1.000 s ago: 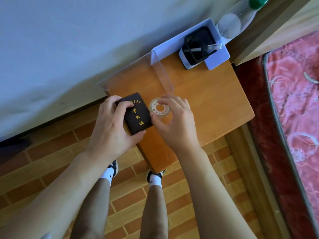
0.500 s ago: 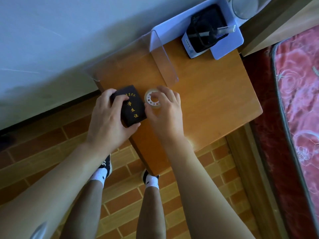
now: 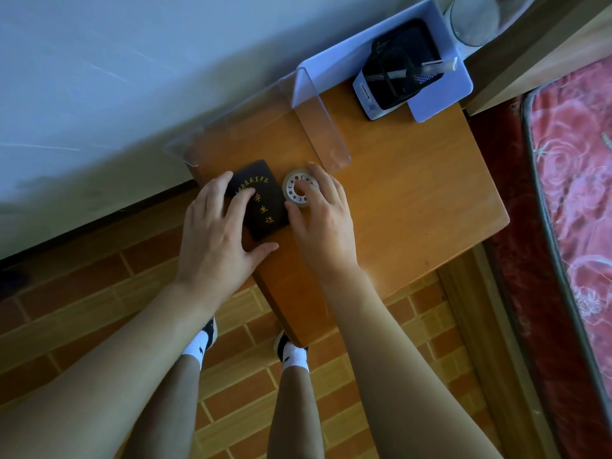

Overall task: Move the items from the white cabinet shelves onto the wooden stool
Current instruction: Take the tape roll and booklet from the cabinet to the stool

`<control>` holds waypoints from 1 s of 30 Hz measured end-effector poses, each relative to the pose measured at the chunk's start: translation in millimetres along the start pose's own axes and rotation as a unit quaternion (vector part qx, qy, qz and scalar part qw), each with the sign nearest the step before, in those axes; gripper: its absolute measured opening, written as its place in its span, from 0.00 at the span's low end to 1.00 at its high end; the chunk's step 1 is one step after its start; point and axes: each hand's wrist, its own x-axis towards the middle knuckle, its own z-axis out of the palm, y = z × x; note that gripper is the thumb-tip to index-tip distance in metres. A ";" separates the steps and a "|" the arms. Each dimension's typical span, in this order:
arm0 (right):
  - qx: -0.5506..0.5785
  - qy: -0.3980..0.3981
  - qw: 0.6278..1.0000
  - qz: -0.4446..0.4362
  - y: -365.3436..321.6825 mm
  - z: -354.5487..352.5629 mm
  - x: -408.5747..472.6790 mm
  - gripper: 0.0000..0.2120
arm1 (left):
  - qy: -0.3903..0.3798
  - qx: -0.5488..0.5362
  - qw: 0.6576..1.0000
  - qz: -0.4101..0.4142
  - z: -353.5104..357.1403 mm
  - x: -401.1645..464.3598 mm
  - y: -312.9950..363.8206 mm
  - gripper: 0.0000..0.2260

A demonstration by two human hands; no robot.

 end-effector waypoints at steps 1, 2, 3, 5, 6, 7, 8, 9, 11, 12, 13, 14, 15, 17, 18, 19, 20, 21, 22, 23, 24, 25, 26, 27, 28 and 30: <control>0.001 0.002 1.000 -0.001 -1.1 -1.9 -3.3 0.15 | -0.003 -0.003 1.000 0.009 -0.7 -4.4 0.8 0.37; 0.005 0.004 1.000 -0.004 -2.0 -3.9 -7.0 0.15 | -0.007 -0.009 1.000 0.020 -0.9 -9.3 2.2 0.35; 0.009 0.004 1.000 -0.007 -3.4 -6.1 -11.4 0.16 | -0.012 -0.016 0.999 0.033 -0.8 -14.4 3.9 0.34; 0.012 -0.006 1.000 -0.012 -6.5 -9.6 -21.3 0.17 | -0.028 -0.024 0.998 0.059 0.9 -24.4 7.8 0.31; 0.011 -0.012 1.000 -0.013 -7.6 -10.7 -26.3 0.18 | -0.041 -0.024 0.996 0.069 2.8 -28.5 9.0 0.30; 0.007 -0.021 1.000 -0.015 -8.1 -11.3 -31.0 0.19 | -0.055 -0.020 0.995 0.077 5.0 -32.3 9.7 0.30; 0.001 -0.030 0.999 -0.017 -8.4 -11.1 -35.4 0.20 | -0.069 -0.013 0.994 0.081 7.1 -35.1 9.6 0.29; -0.005 -0.040 0.999 -0.019 -7.6 -10.0 -38.6 0.21 | -0.078 -0.006 0.994 0.081 8.7 -36.6 8.7 0.29; -0.013 -0.059 0.998 -0.018 -5.1 -7.6 -42.0 0.22 | -0.089 0.002 0.993 0.074 11.0 -36.9 6.5 0.29; -0.014 -0.067 0.998 -0.016 -3.6 -6.4 -42.4 0.22 | -0.091 0.002 0.993 0.070 12.1 -36.7 5.9 0.28; -0.016 -0.072 0.997 -0.014 -2.5 -5.4 -42.5 0.22 | -0.092 0.002 0.993 0.069 12.9 -36.5 5.5 0.28; -0.017 -0.076 0.997 -0.013 -1.7 -4.6 -42.0 0.23 | -0.091 0.000 0.993 0.069 13.5 -36.3 5.3 0.28; -0.019 -0.081 0.996 -0.013 -1.5 -4.1 -41.7 0.23 | -0.089 -0.001 0.994 0.070 13.6 -36.5 4.8 0.28; -0.022 -0.091 0.996 -0.010 -2.4 -3.4 -39.5 0.24 | -0.085 -0.002 0.994 0.075 13.6 -37.0 2.6 0.28; -0.023 -0.096 0.995 -0.007 -3.3 -3.3 -37.8 0.25 | -0.084 -0.002 0.993 0.078 13.6 -36.8 1.4 0.28; -0.023 -0.102 0.994 -0.004 -4.3 -2.8 -35.4 0.26 | -0.083 -0.002 0.993 0.080 13.5 -36.3 0.1 0.29; -0.023 -0.108 0.994 0.000 -5.6 -2.7 -32.7 0.26 | -0.083 -0.003 0.993 0.081 13.7 -35.4 -0.7 0.29; -0.022 -0.113 0.993 0.001 -7.0 -2.5 -29.8 0.27 | -0.081 -0.004 0.993 0.081 14.0 -33.8 -1.1 0.29; -0.022 -0.116 0.993 0.001 -8.2 -2.4 -26.5 0.27 | -0.080 -0.007 0.993 0.081 14.0 -31.7 -1.1 0.30; -0.022 -0.118 0.993 0.000 -9.8 -2.4 -23.3 0.27 | -0.079 -0.009 0.994 0.080 13.8 -29.2 -1.0 0.30; -0.023 -0.119 0.993 0.000 -11.3 -2.4 -19.7 0.28 | -0.078 -0.010 0.994 0.079 13.5 -26.3 -1.0 0.30; -0.023 -0.119 0.993 0.000 -13.1 -2.2 -16.5 0.28 | -0.076 -0.010 0.994 0.078 12.7 -23.8 -1.1 0.30; -0.021 -0.120 0.993 0.001 -14.5 -1.7 -13.1 0.28 | -0.074 -0.010 0.994 0.077 12.1 -21.2 -1.2 0.30; -0.020 -0.121 0.993 0.004 -16.3 -1.3 -10.0 0.28 | -0.072 -0.010 0.994 0.077 11.4 -19.0 -1.4 0.30; -0.017 -0.120 0.993 0.008 -17.9 -0.4 -6.8 0.28 | -0.070 -0.010 0.995 0.076 10.8 -17.2 -1.8 0.30; -0.012 -0.118 0.993 0.012 -20.7 1.6 -0.9 0.28 | -0.068 -0.007 0.995 0.076 9.8 -14.0 -2.1 0.31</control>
